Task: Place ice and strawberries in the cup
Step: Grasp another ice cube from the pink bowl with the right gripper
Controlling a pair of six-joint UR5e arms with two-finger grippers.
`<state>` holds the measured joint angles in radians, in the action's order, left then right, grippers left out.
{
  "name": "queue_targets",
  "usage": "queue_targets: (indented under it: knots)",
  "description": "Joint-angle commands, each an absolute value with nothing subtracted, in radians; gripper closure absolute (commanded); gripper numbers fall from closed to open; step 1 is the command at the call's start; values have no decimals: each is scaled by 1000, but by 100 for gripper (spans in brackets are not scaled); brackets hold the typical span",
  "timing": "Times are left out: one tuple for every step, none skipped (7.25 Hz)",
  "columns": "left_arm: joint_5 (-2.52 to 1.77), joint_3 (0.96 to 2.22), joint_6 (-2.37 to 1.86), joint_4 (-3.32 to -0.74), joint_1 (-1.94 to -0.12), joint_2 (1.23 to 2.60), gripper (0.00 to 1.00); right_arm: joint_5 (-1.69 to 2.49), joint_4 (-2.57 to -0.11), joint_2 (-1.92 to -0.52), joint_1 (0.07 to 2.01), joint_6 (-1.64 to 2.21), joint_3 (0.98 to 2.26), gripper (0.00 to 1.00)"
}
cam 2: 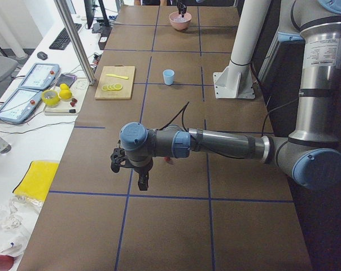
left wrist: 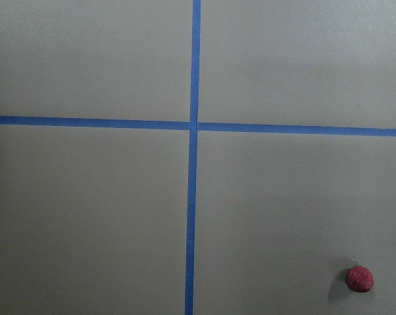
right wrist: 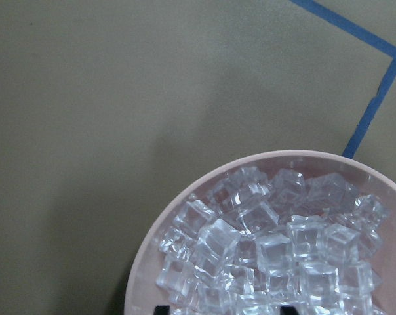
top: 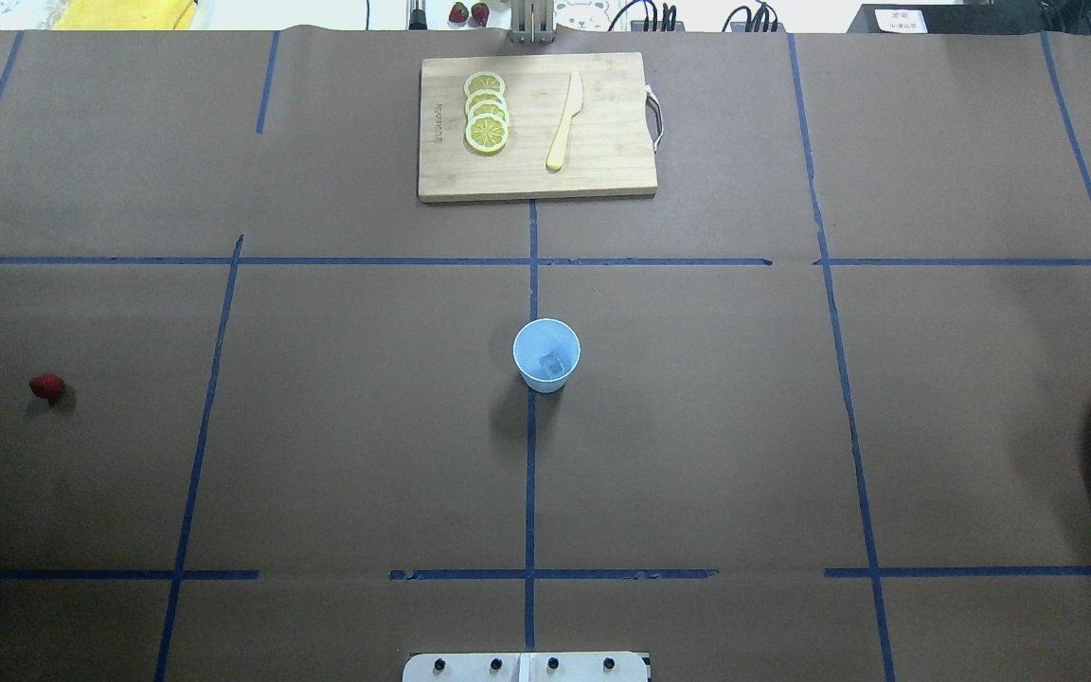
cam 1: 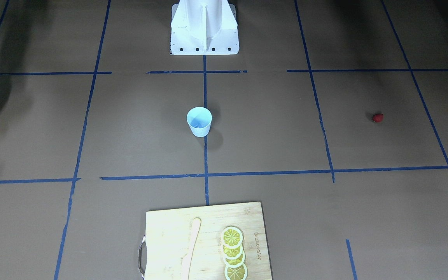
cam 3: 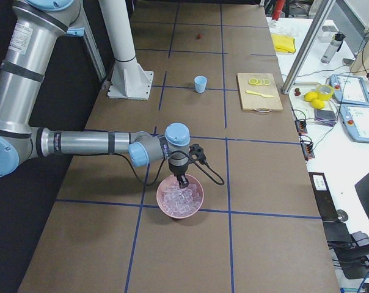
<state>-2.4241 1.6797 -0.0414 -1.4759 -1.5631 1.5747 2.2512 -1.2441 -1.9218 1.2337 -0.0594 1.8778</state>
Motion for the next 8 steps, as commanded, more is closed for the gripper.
queue_targets:
  knots:
    - [-2428,1681,-43,-1476,-1563,1574,0,2252,-1244,-1921,1233,-118,1847,37]
    - [-2428,1681,-41,-1477,-1563,1574,0,2252,-1246,-1919,1233,-118,1842,37]
    - [-2428,1681,-41,-1477,-1563,1575,0,2252,-1246,-1917,1233,-118,1841,37]
    - [-2428,1681,-41,-1476,-1563,1575,0,2252,-1246,-1917,1233,-118,1835,37]
    - [-2428,1683,-41,-1476,-1563,1574,0,2255,-1244,-1916,1233,-120,1819,38]
    - [-2430,1683,-41,-1476,-1563,1574,0,2253,-1244,-1911,1232,-120,1809,39]
    - [-2430,1683,-41,-1476,-1563,1574,0,2253,-1244,-1910,1232,-121,1798,39]
    - [-2430,1683,-41,-1476,-1563,1574,0,2253,-1244,-1910,1232,-121,1798,39]
